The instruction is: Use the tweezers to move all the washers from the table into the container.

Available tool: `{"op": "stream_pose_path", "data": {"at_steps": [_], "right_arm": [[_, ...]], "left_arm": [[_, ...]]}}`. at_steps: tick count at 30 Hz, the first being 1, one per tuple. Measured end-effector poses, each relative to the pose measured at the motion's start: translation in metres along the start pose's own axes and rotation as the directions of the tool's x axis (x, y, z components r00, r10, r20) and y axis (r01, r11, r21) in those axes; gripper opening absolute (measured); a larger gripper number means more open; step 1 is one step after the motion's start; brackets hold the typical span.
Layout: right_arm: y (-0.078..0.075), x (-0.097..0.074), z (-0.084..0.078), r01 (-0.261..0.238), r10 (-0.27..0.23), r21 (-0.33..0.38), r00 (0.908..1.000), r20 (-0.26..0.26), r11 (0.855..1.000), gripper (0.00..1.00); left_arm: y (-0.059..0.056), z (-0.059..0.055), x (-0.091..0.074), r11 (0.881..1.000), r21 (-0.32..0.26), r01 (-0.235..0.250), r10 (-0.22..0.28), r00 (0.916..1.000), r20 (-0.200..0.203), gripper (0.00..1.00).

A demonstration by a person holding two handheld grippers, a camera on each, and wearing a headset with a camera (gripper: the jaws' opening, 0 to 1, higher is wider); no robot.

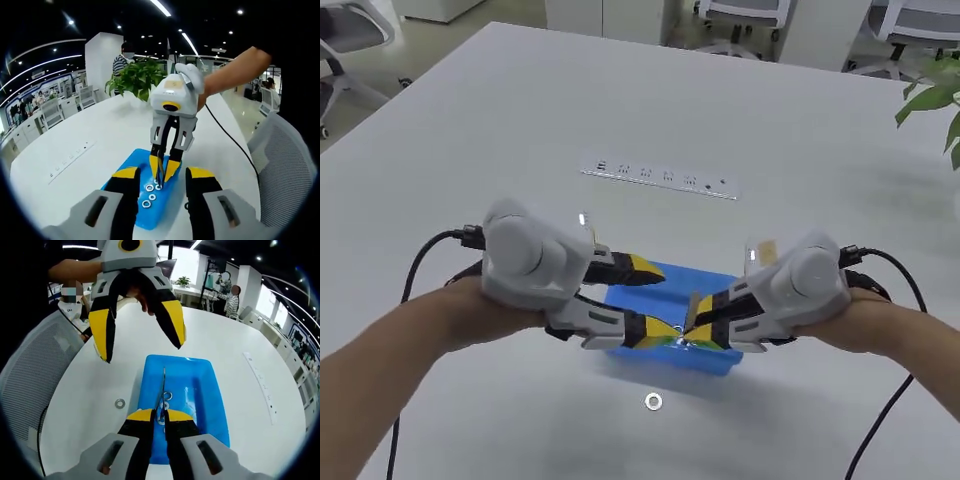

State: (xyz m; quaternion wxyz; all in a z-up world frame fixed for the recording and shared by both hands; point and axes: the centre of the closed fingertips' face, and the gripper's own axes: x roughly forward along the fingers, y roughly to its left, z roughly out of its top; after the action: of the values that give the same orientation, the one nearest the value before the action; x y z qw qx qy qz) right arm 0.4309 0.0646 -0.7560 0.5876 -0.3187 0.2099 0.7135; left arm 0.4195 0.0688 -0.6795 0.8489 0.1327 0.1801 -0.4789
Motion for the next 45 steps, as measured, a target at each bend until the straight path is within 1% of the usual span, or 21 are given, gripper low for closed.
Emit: {"op": "stream_pose_path", "data": {"at_steps": [1,4,5,8,16,23,27,29,33,45], "right_arm": [[0.0,0.0,0.0,-0.001,0.001,0.0,1.0,0.001,1.0,0.09],[0.0,0.002,-0.001,-0.001,0.001,0.004,1.0,0.0,1.0,0.09],[0.0,0.002,-0.001,-0.002,0.002,0.004,1.0,0.001,1.0,0.09],[0.0,0.003,-0.002,-0.004,0.004,0.007,1.0,0.001,1.0,0.09],[0.0,0.005,-0.001,-0.009,0.009,-0.006,1.0,0.003,1.0,0.09],[0.0,0.004,-0.002,-0.012,0.012,-0.012,0.9999,0.001,1.0,0.1],[0.001,0.004,-0.002,-0.015,0.015,-0.027,0.9999,-0.005,1.0,0.1],[0.001,0.004,-0.002,-0.015,0.015,-0.045,0.9998,-0.01,0.999,0.11],[0.001,0.004,-0.002,-0.017,0.016,-0.051,0.9998,-0.014,0.999,0.11],[0.001,0.0,-0.001,-0.01,0.009,-0.031,0.9999,-0.011,0.999,0.13]], "left_arm": [[0.001,-0.001,0.002,1.0,0.01,-0.002,0.002,1.0,-0.005,0.37],[0.003,0.001,0.005,1.0,0.02,-0.003,0.003,1.0,0.0,0.29],[0.006,0.001,0.006,1.0,0.029,-0.012,0.013,0.9999,-0.003,0.27],[0.007,0.001,0.011,0.999,0.039,-0.006,0.006,1.0,-0.006,0.23],[0.006,0.001,0.024,0.997,0.072,0.029,-0.027,0.9992,-0.03,0.17],[0.004,0.004,0.029,0.995,0.097,0.04,-0.037,0.9989,-0.03,0.07],[0.003,0.005,0.03,0.994,0.101,0.048,-0.045,0.9985,-0.032,0.06],[0.002,0.005,0.03,0.993,0.103,0.052,-0.049,0.9982,-0.033,0.06],[0.0,0.005,0.03,0.993,0.102,0.062,-0.058,0.9977,-0.033,0.06],[-0.001,0.006,0.029,0.993,0.099,0.06,-0.056,0.9975,-0.042,0.05]]}}
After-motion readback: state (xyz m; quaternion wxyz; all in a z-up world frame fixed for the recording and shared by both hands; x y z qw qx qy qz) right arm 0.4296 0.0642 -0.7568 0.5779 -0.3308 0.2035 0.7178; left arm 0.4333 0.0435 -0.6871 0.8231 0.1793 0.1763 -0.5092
